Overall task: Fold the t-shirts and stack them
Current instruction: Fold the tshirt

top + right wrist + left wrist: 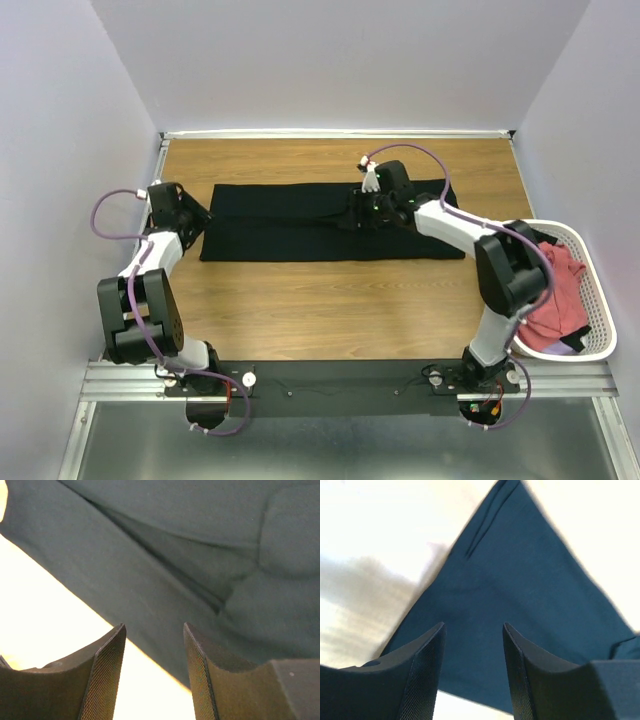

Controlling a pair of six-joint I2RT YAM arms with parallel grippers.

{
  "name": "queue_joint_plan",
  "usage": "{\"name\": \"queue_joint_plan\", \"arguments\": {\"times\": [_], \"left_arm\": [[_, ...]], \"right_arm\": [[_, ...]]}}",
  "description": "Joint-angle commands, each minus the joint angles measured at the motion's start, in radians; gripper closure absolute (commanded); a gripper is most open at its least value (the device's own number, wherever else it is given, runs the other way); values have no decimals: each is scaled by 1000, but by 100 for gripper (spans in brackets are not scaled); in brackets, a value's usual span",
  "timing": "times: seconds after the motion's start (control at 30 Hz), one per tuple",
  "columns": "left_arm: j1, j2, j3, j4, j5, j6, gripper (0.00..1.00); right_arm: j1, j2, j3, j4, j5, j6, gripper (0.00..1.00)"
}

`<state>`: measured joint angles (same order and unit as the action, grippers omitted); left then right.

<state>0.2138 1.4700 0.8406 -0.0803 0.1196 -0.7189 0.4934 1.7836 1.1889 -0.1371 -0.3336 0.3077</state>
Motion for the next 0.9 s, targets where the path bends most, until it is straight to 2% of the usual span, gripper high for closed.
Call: {"name": "queue_joint_plan", "arguments": {"times": [0.0, 0.23, 0.43, 0.67, 0.87], "left_arm": [[2, -1, -98, 4, -23, 35, 43], [2, 44, -187, 22, -5, 7, 46], [2, 33, -228, 14, -14, 3, 46], [15, -74, -259, -51, -46, 25, 46], [22, -221, -226, -110, -98, 88, 42]], "right_arm": [[-3, 140, 110, 48, -87, 36, 43], [-27, 292, 215, 45, -56, 54, 44], [-96, 304, 253, 42, -19, 70, 43], [-108, 94, 170, 33, 68, 36, 41], [-176, -143, -81, 4, 246, 85, 40]]}}
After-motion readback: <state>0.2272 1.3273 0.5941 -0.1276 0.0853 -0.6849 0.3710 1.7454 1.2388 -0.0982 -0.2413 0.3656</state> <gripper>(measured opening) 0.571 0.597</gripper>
